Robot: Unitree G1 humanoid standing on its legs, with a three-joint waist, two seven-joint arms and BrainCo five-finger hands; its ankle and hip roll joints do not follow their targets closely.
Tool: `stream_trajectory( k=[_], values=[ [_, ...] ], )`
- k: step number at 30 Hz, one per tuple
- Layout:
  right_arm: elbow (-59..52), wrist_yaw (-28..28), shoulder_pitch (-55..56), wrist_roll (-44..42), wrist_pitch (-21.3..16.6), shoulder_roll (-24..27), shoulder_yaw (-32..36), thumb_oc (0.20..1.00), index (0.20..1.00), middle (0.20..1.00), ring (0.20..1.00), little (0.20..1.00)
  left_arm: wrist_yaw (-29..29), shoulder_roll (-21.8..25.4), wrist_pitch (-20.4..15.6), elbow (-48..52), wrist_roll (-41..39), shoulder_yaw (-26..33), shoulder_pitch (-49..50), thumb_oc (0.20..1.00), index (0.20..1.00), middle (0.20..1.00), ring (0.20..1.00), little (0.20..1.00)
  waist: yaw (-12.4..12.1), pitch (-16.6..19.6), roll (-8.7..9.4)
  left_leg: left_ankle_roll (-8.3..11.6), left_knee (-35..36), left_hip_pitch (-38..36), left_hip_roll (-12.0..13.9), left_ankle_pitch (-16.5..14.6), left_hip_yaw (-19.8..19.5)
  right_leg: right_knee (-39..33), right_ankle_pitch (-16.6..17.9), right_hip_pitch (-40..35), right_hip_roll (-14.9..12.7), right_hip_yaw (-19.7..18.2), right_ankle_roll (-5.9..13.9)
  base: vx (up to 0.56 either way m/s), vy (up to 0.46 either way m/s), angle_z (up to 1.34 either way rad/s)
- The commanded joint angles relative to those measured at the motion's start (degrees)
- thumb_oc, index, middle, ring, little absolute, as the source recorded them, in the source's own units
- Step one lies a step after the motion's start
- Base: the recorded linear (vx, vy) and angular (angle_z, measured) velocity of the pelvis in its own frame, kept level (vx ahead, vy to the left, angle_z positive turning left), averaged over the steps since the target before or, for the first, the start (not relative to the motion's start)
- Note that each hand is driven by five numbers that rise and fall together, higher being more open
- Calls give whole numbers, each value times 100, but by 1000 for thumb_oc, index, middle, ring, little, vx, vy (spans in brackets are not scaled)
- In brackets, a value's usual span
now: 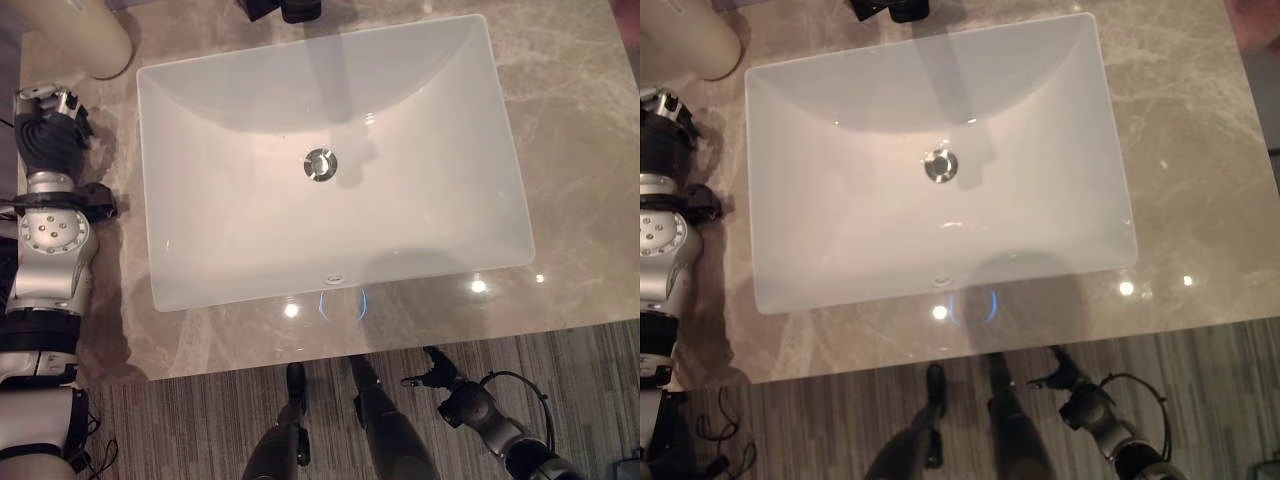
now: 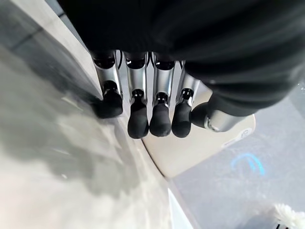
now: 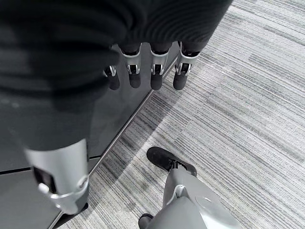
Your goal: Put brush and paste in cup on sink, flatten towel.
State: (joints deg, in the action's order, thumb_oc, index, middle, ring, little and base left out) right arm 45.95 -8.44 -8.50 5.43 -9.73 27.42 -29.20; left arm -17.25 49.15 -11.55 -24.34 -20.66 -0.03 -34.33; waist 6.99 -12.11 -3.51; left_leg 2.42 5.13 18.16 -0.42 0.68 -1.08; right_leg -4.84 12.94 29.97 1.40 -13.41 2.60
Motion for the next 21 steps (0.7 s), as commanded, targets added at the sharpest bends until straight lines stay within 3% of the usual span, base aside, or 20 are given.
stream_trajectory(
  k=[1, 8, 21],
  values=[
    [39, 85, 295, 147, -15, 155, 73, 1000, 1000, 1000, 1000, 1000, 82, -259, 180, -357, 421, -86, 759, 200, 200, 200, 200, 200, 0, 80, -40, 64, -13, -102, -88, 68, -119, -16, -425, -200, -76, 281, 187, 0, 0, 0],
    [43, 100, 372, 81, -26, 175, 135, 1000, 1000, 1000, 1000, 1000, -16, -154, 292, -858, 641, -128, 515, 200, 200, 200, 200, 200, 55, 112, -47, 141, -13, 3, -90, 171, -197, -16, -439, -197, -111, 421, 181, -6, -16, 2],
    [60, 21, 416, -291, -174, 310, 62, 1000, 1000, 1000, 1000, 1000, -303, 241, 437, -2349, 639, -1290, -1734, 200, 200, 200, 200, 200, 324, 7, 29, 208, -13, 260, -29, 294, -186, -16, -380, -9, -60, 500, 214, 7, -9, 6]
  ],
)
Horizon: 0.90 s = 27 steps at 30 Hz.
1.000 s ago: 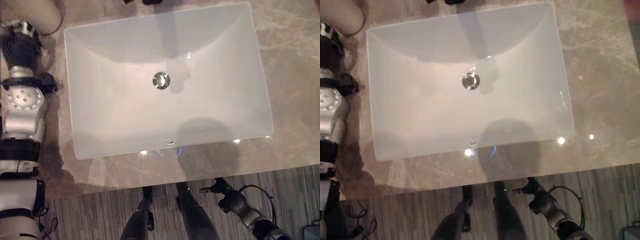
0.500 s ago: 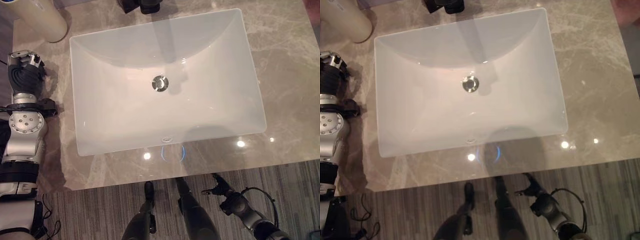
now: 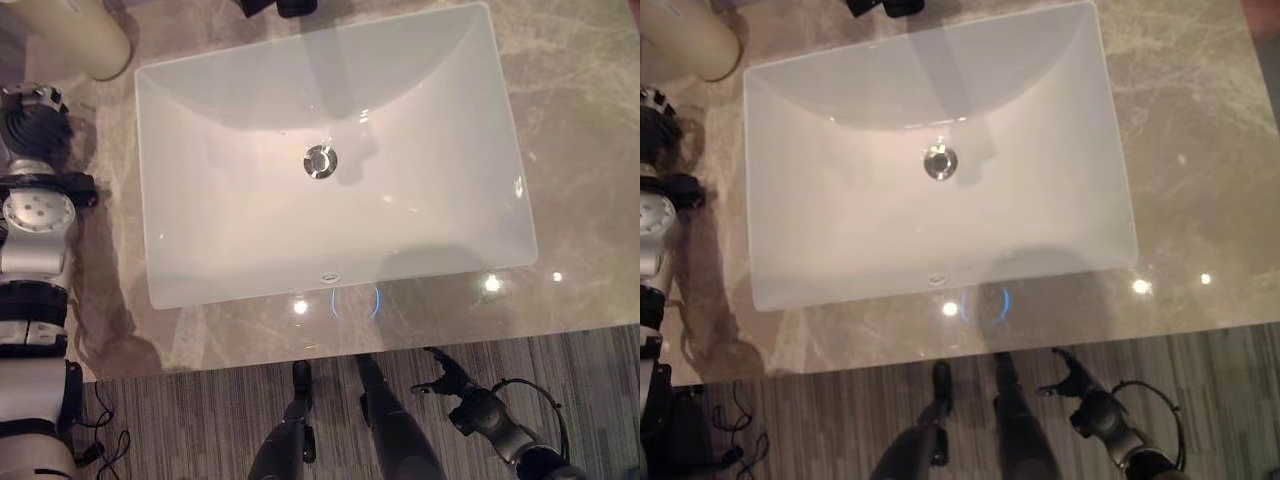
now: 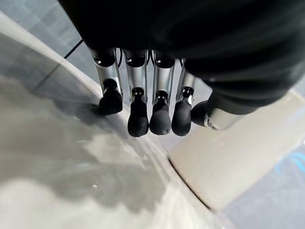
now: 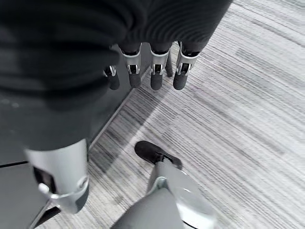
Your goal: Put brush and paste in cup on sink, flatten towel.
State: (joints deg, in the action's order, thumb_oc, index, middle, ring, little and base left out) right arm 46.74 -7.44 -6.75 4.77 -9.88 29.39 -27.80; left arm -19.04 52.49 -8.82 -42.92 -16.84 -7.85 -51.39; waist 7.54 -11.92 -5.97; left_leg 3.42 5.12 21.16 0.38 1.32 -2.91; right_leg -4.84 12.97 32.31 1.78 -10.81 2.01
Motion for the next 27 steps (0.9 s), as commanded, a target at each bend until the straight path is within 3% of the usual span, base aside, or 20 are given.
stream_trajectory(
  k=[1, 10, 27],
  values=[
    [-46, -84, 254, -246, -178, 119, -75, 1000, 1000, 1000, 1000, 1000, -130, -81, 156, -520, 247, -546, -90, 200, 200, 200, 200, 200, 281, -23, 273, 112, -12, -26, -107, 234, 6, -16, -380, -226, -94, 234, 274, 0, 0, 0],
    [-224, -123, 347, -363, -260, 197, -48, 1000, 1000, 1000, 1000, 1000, -239, -204, 121, -599, 186, -873, -591, 200, 200, 200, 200, 200, 306, -79, 265, 131, -12, 128, -83, 275, -35, -16, -363, -117, -86, 260, 297, 2, -1, 0],
    [-365, -183, 396, -279, -393, 226, -126, 1000, 1000, 1000, 1000, 1000, -270, -729, 41, -404, 305, -1000, -581, 200, 200, 200, 200, 200, 348, -51, 339, 165, -12, 224, -14, 255, 8, -16, -379, -23, -13, 233, 266, 0, 0, 0]
  ],
)
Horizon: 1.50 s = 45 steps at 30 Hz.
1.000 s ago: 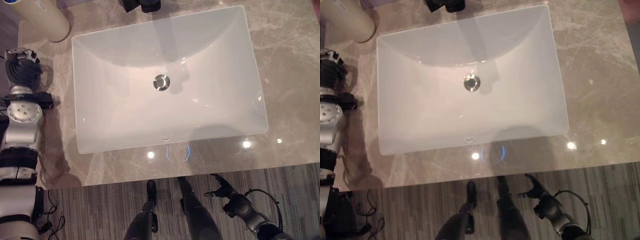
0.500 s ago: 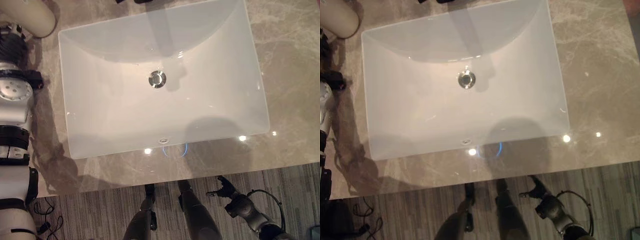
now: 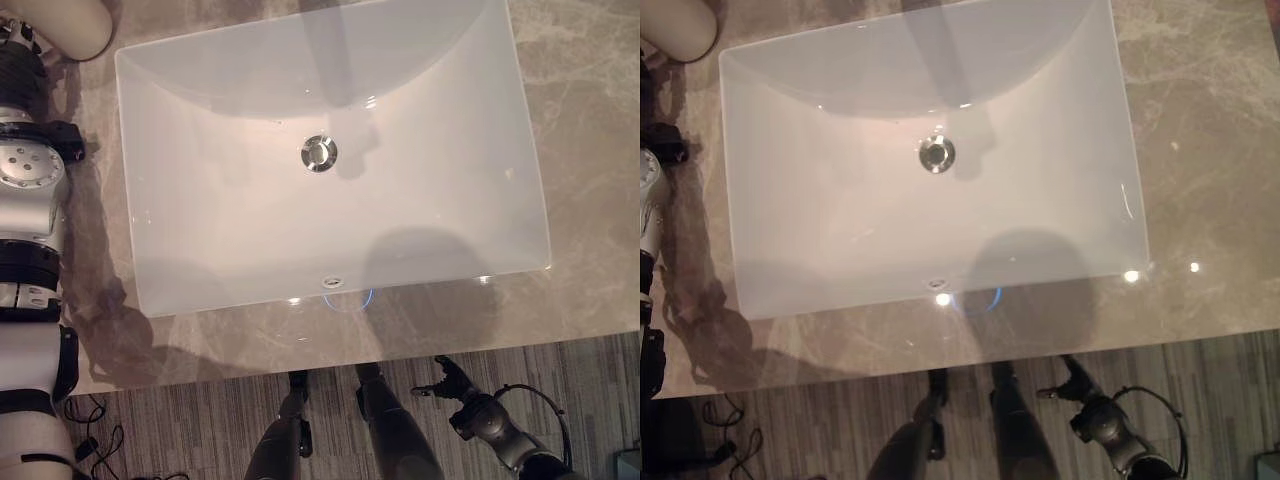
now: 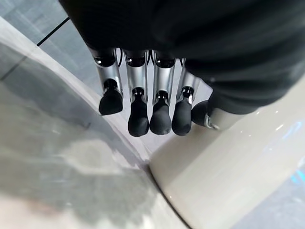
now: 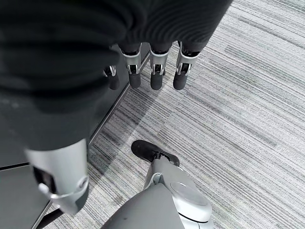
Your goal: Put brush and paste in cup on sink, flatten towel.
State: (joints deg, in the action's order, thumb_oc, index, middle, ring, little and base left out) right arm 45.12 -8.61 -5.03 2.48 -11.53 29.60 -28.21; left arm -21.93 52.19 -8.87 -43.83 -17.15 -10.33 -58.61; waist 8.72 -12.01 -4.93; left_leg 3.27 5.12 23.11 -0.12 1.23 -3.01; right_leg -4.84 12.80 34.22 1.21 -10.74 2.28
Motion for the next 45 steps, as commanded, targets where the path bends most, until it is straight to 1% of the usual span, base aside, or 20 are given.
stream_trajectory(
  k=[1, 11, 24, 36, 41, 45],
  values=[
    [-197, -60, 229, -54, -227, 206, -85, 1000, 1000, 1000, 1000, 1000, 23, -726, 49, -311, 343, -752, 133, 200, 200, 200, 200, 200, 225, -48, 231, 178, -12, 9, 49, 236, 19, -16, -382, -235, 54, 230, 235, 0, 0, 0],
    [-230, -42, 262, -87, -242, 229, -123, 1000, 1000, 1000, 1000, 1000, -36, -926, 39, -322, 364, -886, -148, 200, 200, 200, 200, 200, 259, -56, 255, 192, -12, 16, 67, 239, 43, -16, -368, -216, 61, 234, 235, 0, 0, 0],
    [-198, -70, 318, -94, -267, 203, -138, 1000, 1000, 1000, 1000, 1000, -168, -1001, -55, -314, 334, -924, -256, 200, 200, 200, 200, 200, 302, -28, 277, 196, -12, 26, 81, 228, 83, -16, -360, -179, 77, 226, 241, 0, 0, 0],
    [-168, -51, 353, -75, -295, 233, -114, 1000, 1000, 1000, 1000, 1000, -173, -887, -34, -330, 434, -1058, -458, 200, 200, 200, 200, 200, 247, 89, 159, 177, -12, -60, 61, 191, 103, -16, -397, -258, 51, 218, 236, 0, 0, 0],
    [-155, -47, 347, -68, -293, 231, -140, 1000, 1000, 1000, 1000, 1000, -169, -879, -43, -381, 431, -1147, -565, 200, 200, 200, 200, 200, 263, 94, 161, 177, -12, -21, 46, 220, 109, -16, -374, -221, 34, 226, 244, 0, 0, 0],
    [-102, -83, 351, -68, -321, 213, -140, 1000, 1000, 1000, 1000, 1000, -176, -959, -46, -423, 455, -1168, -603, 200, 200, 200, 200, 200, 267, 44, 163, 172, -12, -13, 59, 203, 113, -16, -382, -213, 52, 214, 240, 0, 0, 0]
  ],
)
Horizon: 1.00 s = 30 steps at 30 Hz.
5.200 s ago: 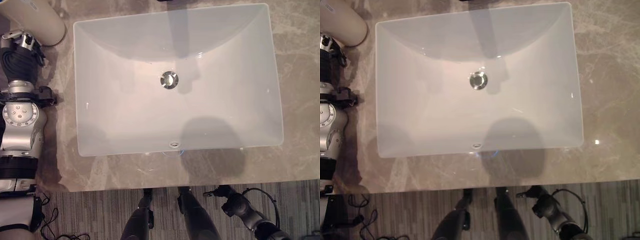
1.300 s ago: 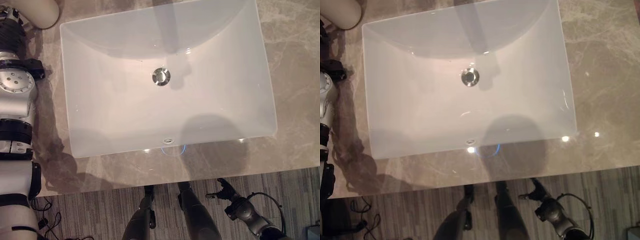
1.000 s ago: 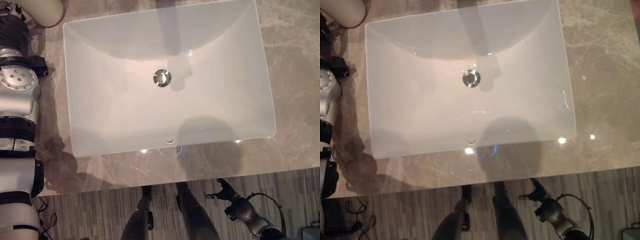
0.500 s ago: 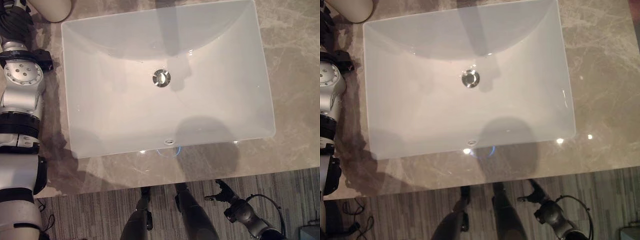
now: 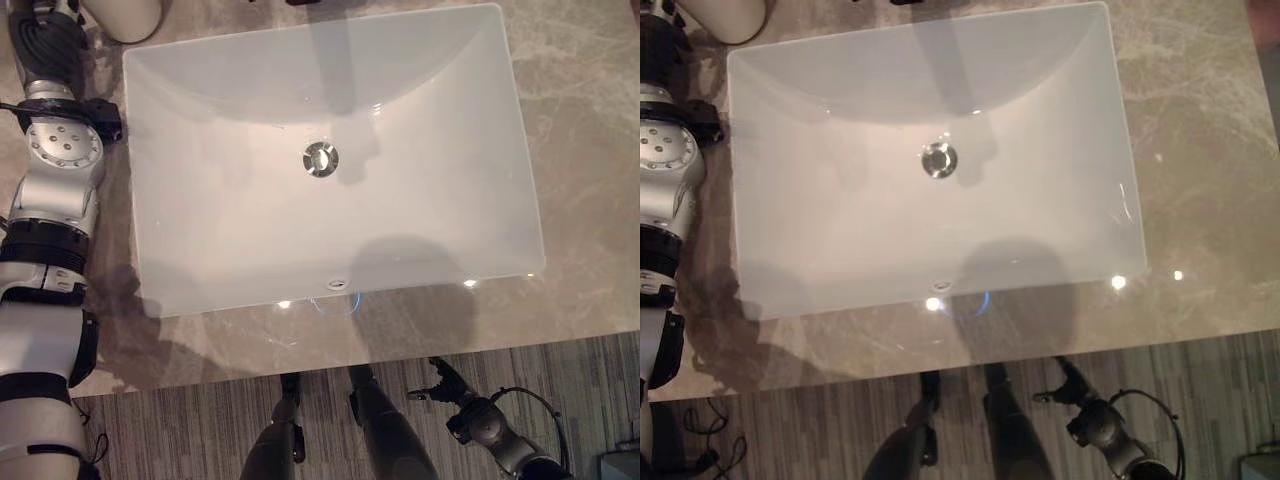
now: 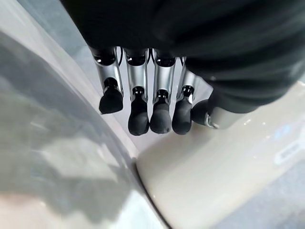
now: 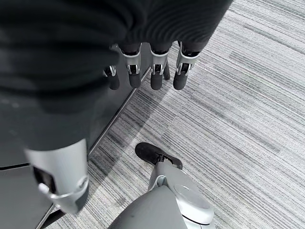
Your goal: Put brush and paste in cup on sink, flatten towel.
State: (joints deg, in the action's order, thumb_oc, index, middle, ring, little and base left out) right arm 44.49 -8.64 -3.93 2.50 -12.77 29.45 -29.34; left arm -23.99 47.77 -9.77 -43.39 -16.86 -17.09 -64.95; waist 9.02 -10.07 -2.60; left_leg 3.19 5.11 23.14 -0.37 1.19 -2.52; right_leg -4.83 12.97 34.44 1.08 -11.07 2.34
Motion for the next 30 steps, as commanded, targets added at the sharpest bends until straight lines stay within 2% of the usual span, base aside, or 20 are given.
stream_trajectory(
  k=[1, 12, 21, 30],
  values=[
    [-50, -81, 244, -82, -202, 231, -27, 1000, 1000, 1000, 1000, 1000, 22, -552, 44, -472, 434, -490, 23, 200, 200, 200, 200, 200, 245, -166, -62, 180, -11, -16, 87, 207, 62, -17, -395, -233, 70, 241, 232, 0, 0, 0],
    [-41, -98, 276, -124, -199, 223, 19, 1000, 1000, 1000, 1000, 1000, 10, -605, 85, -556, 502, -538, -30, 200, 200, 200, 200, 200, 271, -193, -32, 192, -11, -10, 119, 227, 115, -17, -391, -209, 101, 201, 232, 4, -10, -2],
    [69, -81, 249, -8, -136, 216, -15, 1000, 1000, 1000, 1000, 1000, 18, -577, 184, -675, 574, -394, 154, 200, 200, 200, 200, 200, 184, -101, -66, 155, -11, -86, 115, 206, 120, -17, -428, -300, 98, 213, 219, 0, -1, -1],
    [185, 37, 231, 126, -11, 256, -38, 1000, 1000, 1000, 1000, 1000, 6, -526, 377, -590, 919, -145, 530, 200, 200, 200, 200, 200, 53, -20, 37, 81, -11, -366, 59, 137, 20, -17, -439, -594, 10, 309, 223, -8, 2, 0]
  ],
)
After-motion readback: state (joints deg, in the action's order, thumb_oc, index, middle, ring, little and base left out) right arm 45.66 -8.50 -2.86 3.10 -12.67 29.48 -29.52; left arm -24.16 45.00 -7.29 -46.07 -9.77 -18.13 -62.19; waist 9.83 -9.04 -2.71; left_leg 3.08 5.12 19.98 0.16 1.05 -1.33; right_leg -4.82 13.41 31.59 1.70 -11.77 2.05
